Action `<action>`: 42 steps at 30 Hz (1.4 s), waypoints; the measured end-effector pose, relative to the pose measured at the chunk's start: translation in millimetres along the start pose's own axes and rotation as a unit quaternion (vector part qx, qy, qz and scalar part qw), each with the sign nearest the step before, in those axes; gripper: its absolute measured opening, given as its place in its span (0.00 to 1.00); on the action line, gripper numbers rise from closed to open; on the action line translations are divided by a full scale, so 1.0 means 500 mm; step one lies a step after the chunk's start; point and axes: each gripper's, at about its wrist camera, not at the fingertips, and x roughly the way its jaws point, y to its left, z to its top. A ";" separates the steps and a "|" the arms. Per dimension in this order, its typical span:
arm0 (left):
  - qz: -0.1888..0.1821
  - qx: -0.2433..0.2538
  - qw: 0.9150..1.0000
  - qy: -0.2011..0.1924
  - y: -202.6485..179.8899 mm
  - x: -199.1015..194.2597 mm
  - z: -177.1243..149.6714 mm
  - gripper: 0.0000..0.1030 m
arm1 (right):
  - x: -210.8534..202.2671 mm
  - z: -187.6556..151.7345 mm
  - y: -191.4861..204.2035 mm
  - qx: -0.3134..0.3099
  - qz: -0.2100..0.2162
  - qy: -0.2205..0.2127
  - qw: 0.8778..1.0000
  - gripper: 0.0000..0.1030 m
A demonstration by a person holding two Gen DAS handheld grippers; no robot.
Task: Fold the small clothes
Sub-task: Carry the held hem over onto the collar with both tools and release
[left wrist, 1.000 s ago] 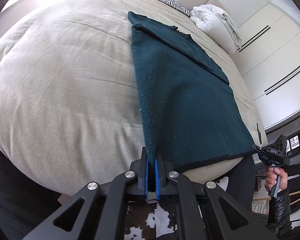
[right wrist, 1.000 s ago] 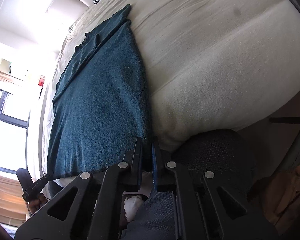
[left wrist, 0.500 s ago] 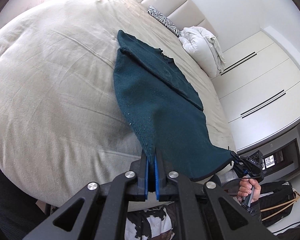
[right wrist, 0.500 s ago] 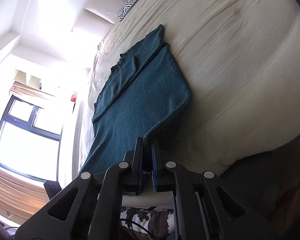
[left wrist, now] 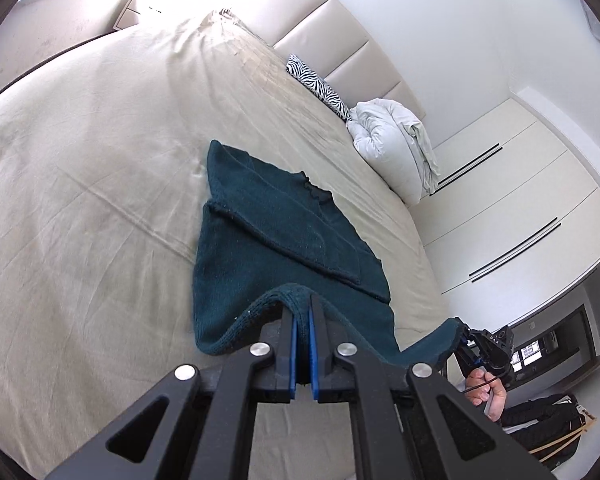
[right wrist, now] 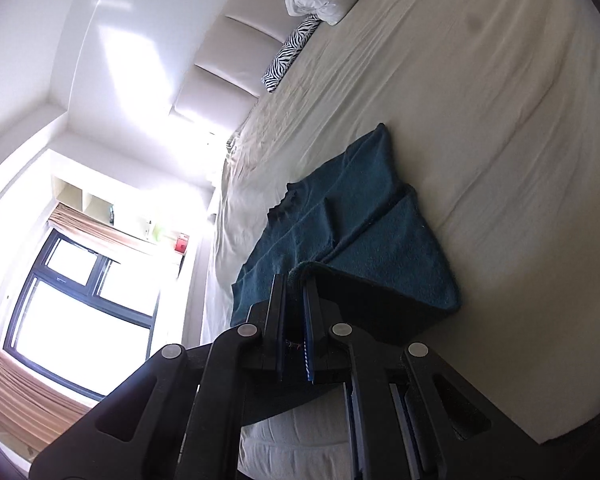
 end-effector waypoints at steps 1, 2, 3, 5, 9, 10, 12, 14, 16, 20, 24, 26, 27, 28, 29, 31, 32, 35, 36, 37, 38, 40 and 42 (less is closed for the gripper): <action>0.002 -0.001 1.000 -0.004 -0.001 0.014 0.022 0.05 | 0.015 0.018 0.005 0.000 0.000 -0.005 1.000 0.06; 0.005 -0.002 1.000 -0.007 -0.002 0.029 0.042 0.05 | 0.030 0.035 0.008 0.000 0.000 -0.009 1.000 0.06; 0.007 -0.002 1.000 -0.009 -0.003 0.045 0.062 0.05 | 0.046 0.052 0.012 0.001 -0.003 -0.014 1.000 0.06; 0.010 0.000 1.000 -0.012 -0.004 0.077 0.102 0.05 | 0.076 0.087 0.015 0.005 -0.005 -0.022 1.000 0.06; 0.018 -0.004 1.000 -0.013 0.000 0.147 0.174 0.05 | 0.145 0.152 0.013 0.010 -0.017 -0.034 0.999 0.06; 0.017 -0.010 1.000 -0.012 0.005 0.165 0.191 0.05 | 0.166 0.168 0.009 0.014 -0.021 -0.035 0.999 0.06; 0.025 -0.011 1.000 -0.012 0.011 0.200 0.220 0.05 | 0.208 0.196 0.000 0.021 -0.028 -0.037 0.999 0.06; 0.029 -0.018 0.999 -0.012 0.020 0.234 0.248 0.05 | 0.261 0.222 -0.012 0.022 -0.043 -0.036 0.998 0.06; 0.036 -0.025 0.999 -0.010 0.031 0.271 0.275 0.05 | 0.308 0.247 -0.023 0.024 -0.057 -0.035 0.997 0.06; 0.057 -0.034 0.998 -0.002 0.062 0.344 0.317 0.05 | 0.392 0.291 -0.046 0.031 -0.084 -0.033 0.995 0.06; 0.079 -0.048 0.996 0.009 0.104 0.416 0.349 0.06 | 0.467 0.321 -0.075 0.037 -0.109 -0.029 0.993 0.06; 0.089 -0.048 0.995 0.011 0.119 0.444 0.361 0.06 | 0.501 0.338 -0.088 0.037 -0.119 -0.027 0.992 0.06; 0.095 -0.048 0.994 0.014 0.126 0.459 0.366 0.06 | 0.518 0.345 -0.093 0.035 -0.125 -0.026 0.991 0.06; 0.100 -0.047 0.994 0.015 0.130 0.473 0.371 0.06 | 0.532 0.351 -0.097 0.033 -0.131 -0.025 0.991 0.06; 0.103 -0.044 0.994 0.015 0.132 0.487 0.375 0.06 | 0.545 0.355 -0.103 0.031 -0.135 -0.023 0.990 0.06; 0.109 -0.046 0.993 0.017 0.140 0.507 0.383 0.06 | 0.572 0.366 -0.114 0.031 -0.142 -0.021 0.989 0.06; 0.109 -0.049 0.993 0.018 0.144 0.516 0.387 0.06 | 0.582 0.371 -0.117 0.031 -0.146 -0.021 0.989 0.06; 0.118 -0.051 0.991 0.032 0.151 0.545 0.392 0.07 | 0.608 0.379 -0.130 0.031 -0.158 -0.021 0.987 0.08; 0.120 -0.050 0.991 0.035 0.152 0.552 0.392 0.08 | 0.617 0.380 -0.132 0.030 -0.160 -0.020 0.986 0.08; 0.119 -0.047 0.991 0.036 0.151 0.556 0.392 0.08 | 0.626 0.382 -0.135 0.030 -0.162 -0.015 0.986 0.08; 0.116 -0.045 0.992 0.036 0.149 0.556 0.391 0.10 | 0.634 0.382 -0.138 0.030 -0.169 -0.008 0.985 0.08; 0.110 -0.041 0.993 0.031 0.144 0.548 0.387 0.33 | 0.656 0.389 -0.142 0.027 -0.181 0.005 0.983 0.10; 0.111 -0.043 0.993 0.020 0.142 0.531 0.384 0.47 | 0.662 0.389 -0.133 0.013 -0.181 0.004 0.983 0.21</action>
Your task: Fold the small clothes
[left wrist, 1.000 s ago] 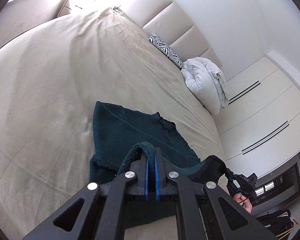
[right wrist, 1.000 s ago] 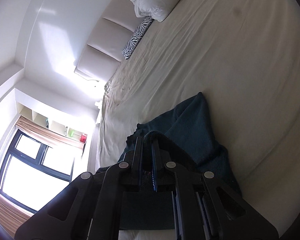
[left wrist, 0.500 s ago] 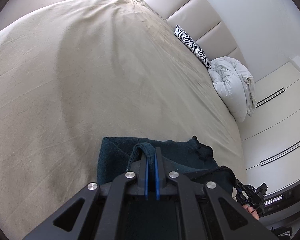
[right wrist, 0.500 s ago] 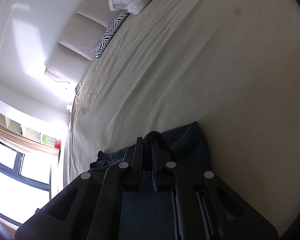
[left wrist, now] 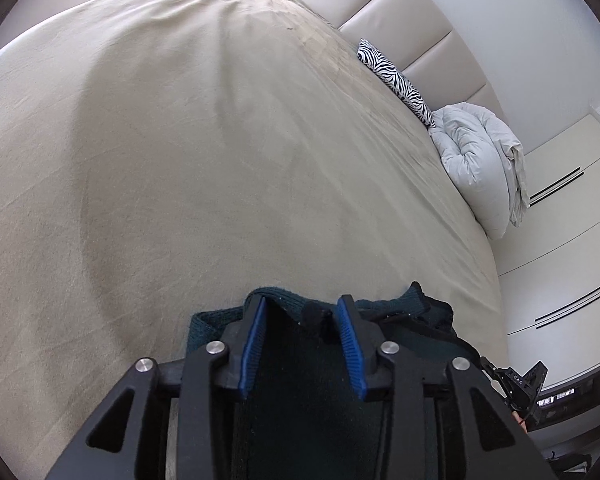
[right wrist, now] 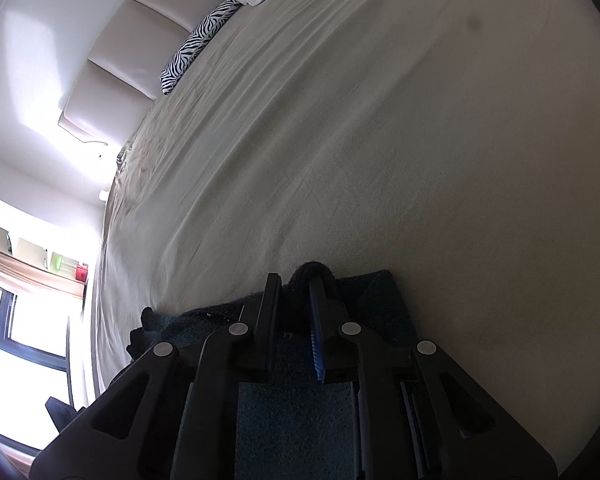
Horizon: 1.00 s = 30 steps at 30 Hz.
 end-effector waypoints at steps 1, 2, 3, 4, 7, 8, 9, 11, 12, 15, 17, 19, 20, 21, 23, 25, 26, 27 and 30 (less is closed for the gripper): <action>0.002 -0.002 1.000 -0.007 0.003 -0.009 0.001 0.54 | -0.002 0.001 0.010 -0.010 -0.002 -0.004 1.000 0.26; 0.004 -0.004 1.000 -0.013 0.006 -0.018 0.001 0.56 | -0.008 -0.002 0.023 -0.018 -0.004 -0.010 1.000 0.41; 0.006 -0.008 1.000 -0.016 0.009 -0.027 0.000 0.57 | -0.014 -0.002 0.033 -0.023 -0.001 -0.017 1.000 0.60; 0.001 -0.012 1.000 -0.017 0.014 -0.037 -0.002 0.57 | -0.022 0.001 0.042 -0.027 -0.003 -0.026 0.999 0.67; 0.008 -0.006 1.000 -0.027 0.017 -0.067 -0.019 0.57 | -0.041 0.005 0.064 -0.052 -0.013 -0.041 0.998 0.68; 0.015 0.000 0.999 -0.032 0.017 -0.079 -0.025 0.57 | -0.049 0.002 0.068 -0.056 -0.017 -0.042 0.997 0.68; 0.016 0.005 0.999 -0.038 0.018 -0.092 -0.033 0.57 | -0.064 -0.004 0.074 -0.058 -0.021 -0.042 0.997 0.68; 0.021 0.016 0.999 -0.044 0.016 -0.111 -0.055 0.57 | -0.084 -0.019 0.081 -0.067 -0.031 -0.040 0.996 0.68; 0.025 0.024 0.998 -0.045 0.014 -0.120 -0.069 0.57 | -0.096 -0.030 0.086 -0.077 -0.034 -0.040 0.996 0.68; 0.036 0.059 0.996 -0.056 0.000 -0.144 -0.122 0.57 | -0.148 -0.091 0.098 -0.124 -0.051 -0.047 0.990 0.68; 0.043 0.089 0.993 -0.063 -0.021 -0.150 -0.157 0.57 | -0.184 -0.142 0.110 -0.167 -0.049 -0.047 0.984 0.68; 0.053 0.125 0.988 -0.067 -0.048 -0.151 -0.185 0.57 | -0.199 -0.192 0.134 -0.209 -0.041 -0.041 0.976 0.68; 0.069 0.151 0.984 -0.067 -0.063 -0.147 -0.200 0.57 | -0.224 -0.230 0.129 -0.225 -0.031 -0.039 0.973 0.68; 0.092 0.176 0.978 -0.066 -0.074 -0.138 -0.215 0.57 | -0.241 -0.256 0.118 -0.239 -0.020 -0.033 0.970 0.68; 0.120 0.199 0.971 -0.053 -0.077 -0.115 -0.232 0.51 | -0.239 -0.292 0.120 -0.252 -0.009 -0.013 0.968 0.68; 0.148 0.203 0.967 -0.035 -0.057 -0.093 -0.246 0.41 | -0.235 -0.313 0.098 -0.247 -0.015 0.002 0.969 0.67; 0.156 0.203 0.966 -0.035 -0.045 -0.089 -0.253 0.41 | -0.227 -0.315 0.086 -0.239 -0.025 0.004 0.971 0.67; 0.164 0.207 0.964 -0.039 -0.035 -0.092 -0.260 0.42 | -0.224 -0.316 0.067 -0.232 -0.036 0.000 0.972 0.65; 0.151 0.183 0.971 -0.032 0.010 -0.099 -0.268 0.44 | -0.229 -0.299 0.003 -0.214 -0.036 -0.017 0.976 0.51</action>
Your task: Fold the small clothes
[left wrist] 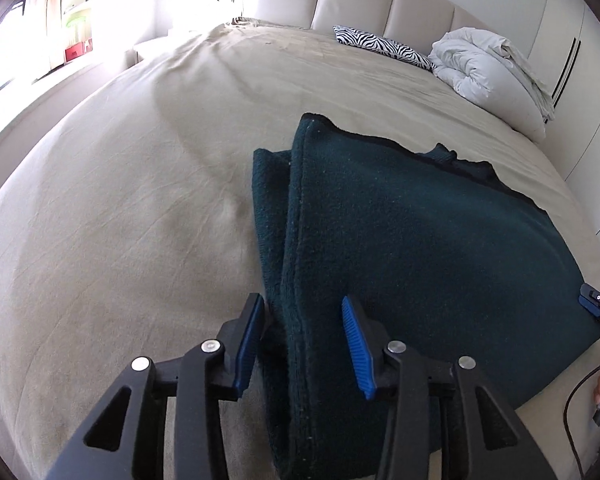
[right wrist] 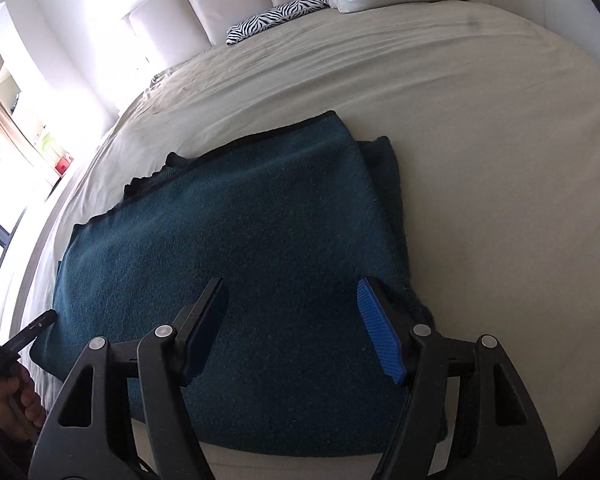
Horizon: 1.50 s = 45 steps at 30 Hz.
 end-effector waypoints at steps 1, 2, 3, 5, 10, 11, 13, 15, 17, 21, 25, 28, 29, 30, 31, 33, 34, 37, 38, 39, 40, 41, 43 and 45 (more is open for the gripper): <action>-0.001 0.001 1.000 -0.001 0.004 -0.001 -0.004 0.44 | 0.000 0.001 -0.019 0.009 0.004 0.000 1.000 0.46; 0.003 0.006 1.000 -0.002 0.002 -0.004 -0.007 0.44 | -0.007 -0.001 -0.030 0.015 0.001 -0.001 1.000 0.39; 0.010 0.012 1.000 -0.003 -0.003 -0.008 -0.009 0.44 | -0.014 -0.001 -0.038 0.020 -0.002 -0.004 1.000 0.38; 0.016 0.014 1.000 -0.003 -0.008 -0.012 -0.011 0.44 | -0.031 0.000 -0.046 0.037 -0.011 -0.011 0.999 0.38; 0.024 0.000 1.000 -0.020 -0.012 -0.062 -0.012 0.41 | -0.092 -0.014 -0.021 0.066 -0.002 -0.033 0.997 0.40; 0.022 0.006 0.999 -0.034 -0.025 -0.078 -0.009 0.41 | -0.107 -0.016 -0.008 0.063 0.014 -0.037 0.997 0.42; -0.004 0.018 0.999 -0.045 -0.056 -0.095 -0.007 0.41 | -0.117 -0.023 0.024 0.056 0.056 -0.034 0.996 0.42; -0.035 0.029 0.998 -0.039 -0.093 -0.088 -0.006 0.41 | -0.100 -0.033 0.057 0.059 0.112 -0.015 0.992 0.42; -0.051 0.043 0.997 -0.028 -0.130 -0.067 -0.012 0.41 | -0.063 -0.047 0.094 0.076 0.172 0.024 0.982 0.42; -0.037 0.063 0.997 0.005 -0.156 -0.009 -0.038 0.41 | 0.016 -0.103 0.159 0.086 0.239 0.103 0.962 0.42; -0.037 0.077 0.996 0.004 -0.138 -0.015 -0.052 0.39 | 0.043 -0.144 0.154 0.086 0.245 0.122 0.958 0.39; -0.038 0.079 0.996 0.006 -0.123 -0.019 -0.067 0.39 | 0.022 -0.142 0.096 0.112 0.239 0.101 0.959 0.38; -0.039 0.076 0.996 0.005 -0.118 -0.022 -0.073 0.39 | 0.013 -0.142 0.069 0.126 0.236 0.091 0.959 0.37; -0.039 0.073 0.997 0.004 -0.113 -0.024 -0.078 0.39 | 0.000 -0.143 0.041 0.144 0.229 0.078 0.959 0.33; -0.039 0.069 0.997 0.003 -0.108 -0.026 -0.082 0.39 | -0.010 -0.145 0.014 0.163 0.217 0.067 0.960 0.31; -0.038 0.063 0.997 0.001 -0.107 -0.027 -0.085 0.39 | -0.037 -0.152 -0.032 0.203 0.198 0.039 0.958 0.31; -0.036 0.063 0.997 0.001 -0.107 -0.026 -0.086 0.39 | -0.051 -0.156 -0.044 0.218 0.187 0.029 0.957 0.31; -0.026 0.071 0.997 -0.001 -0.114 -0.025 -0.091 0.39 | -0.080 -0.163 -0.019 0.218 0.182 0.022 0.958 0.36; -0.024 0.073 0.997 -0.002 -0.115 -0.024 -0.091 0.39 | -0.079 -0.166 0.006 0.210 0.201 0.030 0.956 0.36; -0.025 0.072 0.997 -0.002 -0.115 -0.024 -0.092 0.39 | -0.071 -0.169 0.034 0.198 0.223 0.046 0.953 0.36; -0.027 0.071 0.997 -0.002 -0.114 -0.023 -0.090 0.39 | -0.063 -0.172 0.068 0.184 0.240 0.064 0.951 0.36; -0.029 0.069 0.997 -0.002 -0.113 -0.022 -0.091 0.39 | -0.049 -0.178 0.104 0.170 0.252 0.079 0.949 0.36; -0.031 0.067 0.997 -0.001 -0.112 -0.022 -0.093 0.39 | -0.016 -0.195 0.162 0.148 0.272 0.114 0.944 0.36; -0.033 0.067 0.997 -0.001 -0.110 -0.021 -0.094 0.39 | 0.022 -0.211 0.210 0.126 0.283 0.153 0.939 0.37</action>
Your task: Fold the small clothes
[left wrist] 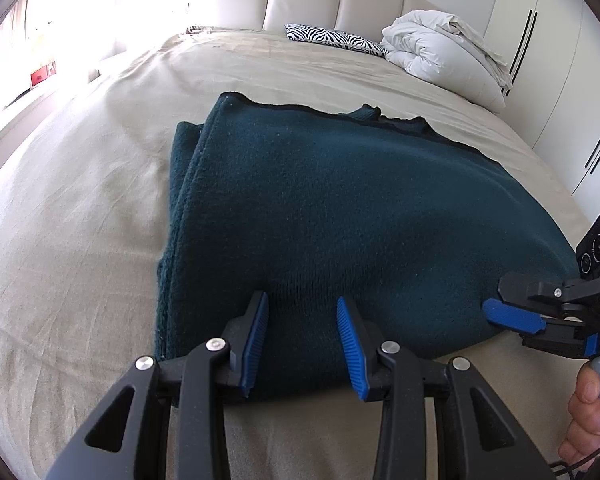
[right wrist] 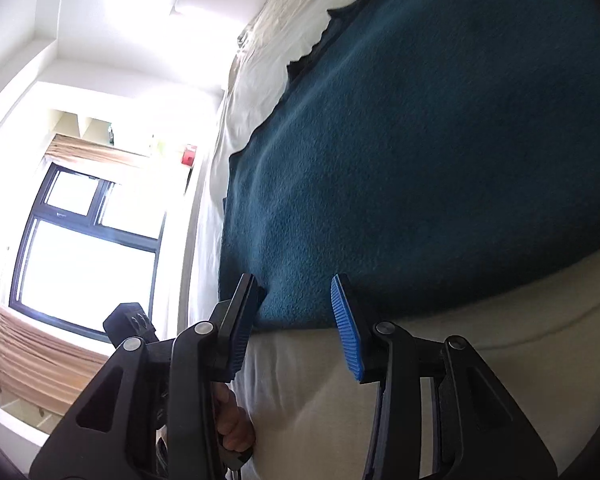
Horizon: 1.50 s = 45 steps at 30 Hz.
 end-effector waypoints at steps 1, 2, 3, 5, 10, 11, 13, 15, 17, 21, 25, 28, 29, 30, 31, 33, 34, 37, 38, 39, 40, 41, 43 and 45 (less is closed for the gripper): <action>-0.002 -0.001 1.000 -0.001 0.003 -0.001 -0.001 0.39 | 0.020 -0.005 0.001 -0.004 -0.010 0.010 1.000 0.37; -0.004 -0.002 1.000 -0.001 0.005 -0.002 -0.001 0.39 | 0.025 -0.007 -0.001 -0.008 -0.016 0.008 1.000 0.37; -0.006 -0.003 1.000 -0.002 0.007 -0.002 -0.002 0.38 | 0.021 -0.004 -0.005 -0.006 -0.009 0.005 1.000 0.37; -0.010 -0.006 1.000 -0.003 0.009 -0.003 -0.003 0.38 | 0.007 0.000 -0.019 0.008 -0.002 -0.007 1.000 0.37; -0.019 -0.013 1.000 -0.004 0.020 -0.006 -0.007 0.38 | -0.103 0.030 -0.090 0.040 -0.023 -0.076 0.996 0.37; -0.022 -0.015 1.000 -0.004 0.023 -0.007 -0.008 0.38 | -0.133 0.032 -0.109 0.050 -0.026 -0.092 0.994 0.36; -0.028 -0.021 0.999 -0.004 0.028 -0.011 -0.010 0.38 | -0.183 0.041 -0.140 0.067 -0.028 -0.122 0.990 0.36; -0.036 -0.028 0.999 -0.004 0.035 -0.015 -0.012 0.38 | -0.226 0.041 -0.160 0.079 -0.037 -0.151 0.985 0.36; -0.041 -0.035 0.999 -0.004 0.040 -0.021 -0.016 0.38 | -0.264 0.038 -0.176 0.089 -0.042 -0.169 0.981 0.36; -0.047 -0.048 0.998 -0.007 0.045 -0.038 -0.025 0.38 | -0.312 0.031 -0.173 0.096 -0.061 -0.190 0.975 0.38; -0.044 -0.067 0.997 -0.010 0.055 -0.070 -0.024 0.37 | -0.285 0.042 -0.109 0.072 -0.050 -0.184 0.979 0.41; -0.043 -0.078 0.995 -0.037 0.062 -0.108 -0.002 0.44 | -0.248 0.061 -0.059 0.042 -0.033 -0.161 0.986 0.41; -0.045 -0.078 0.995 -0.045 0.062 -0.114 0.013 0.46 | -0.226 0.070 -0.042 0.032 -0.026 -0.149 0.988 0.41; -0.047 -0.076 0.995 -0.051 0.061 -0.114 0.032 0.47 | -0.204 0.079 -0.027 0.023 -0.024 -0.136 0.990 0.43; -0.048 -0.073 0.995 -0.053 0.060 -0.109 0.052 0.47 | -0.167 0.090 -0.009 0.015 -0.022 -0.125 0.992 0.44; -0.042 -0.062 0.995 -0.058 0.060 -0.086 0.090 0.47 | -0.115 0.111 0.019 0.001 -0.016 -0.104 0.994 0.44; -0.039 -0.058 0.996 -0.056 0.065 -0.067 0.108 0.47 | -0.084 0.122 0.037 -0.009 -0.012 -0.094 0.995 0.44; -0.027 -0.069 0.997 -0.023 0.088 0.005 0.136 0.47 | 0.008 0.152 0.072 -0.026 0.002 -0.064 0.998 0.44; -0.026 -0.075 0.997 -0.010 0.098 0.026 0.134 0.46 | 0.040 0.162 0.075 -0.024 0.006 -0.054 0.998 0.44; -0.027 -0.079 0.996 -0.008 0.105 0.039 0.127 0.43 | 0.069 0.172 0.073 -0.019 0.006 -0.043 0.999 0.44; -0.027 -0.079 0.996 -0.013 0.112 0.042 0.120 0.35 | 0.096 0.180 0.070 -0.015 0.000 -0.036 0.999 0.44; -0.031 -0.079 0.996 -0.017 0.120 0.043 0.113 0.34 | 0.109 0.187 0.061 -0.014 -0.008 -0.031 0.999 0.44; -0.045 -0.084 0.995 -0.023 0.132 0.041 0.103 0.33 | 0.116 0.198 0.042 -0.021 -0.014 -0.034 0.999 0.42; -0.062 -0.090 0.994 -0.028 0.145 0.032 0.099 0.32 | 0.096 0.206 0.019 -0.019 0.002 -0.049 0.999 0.42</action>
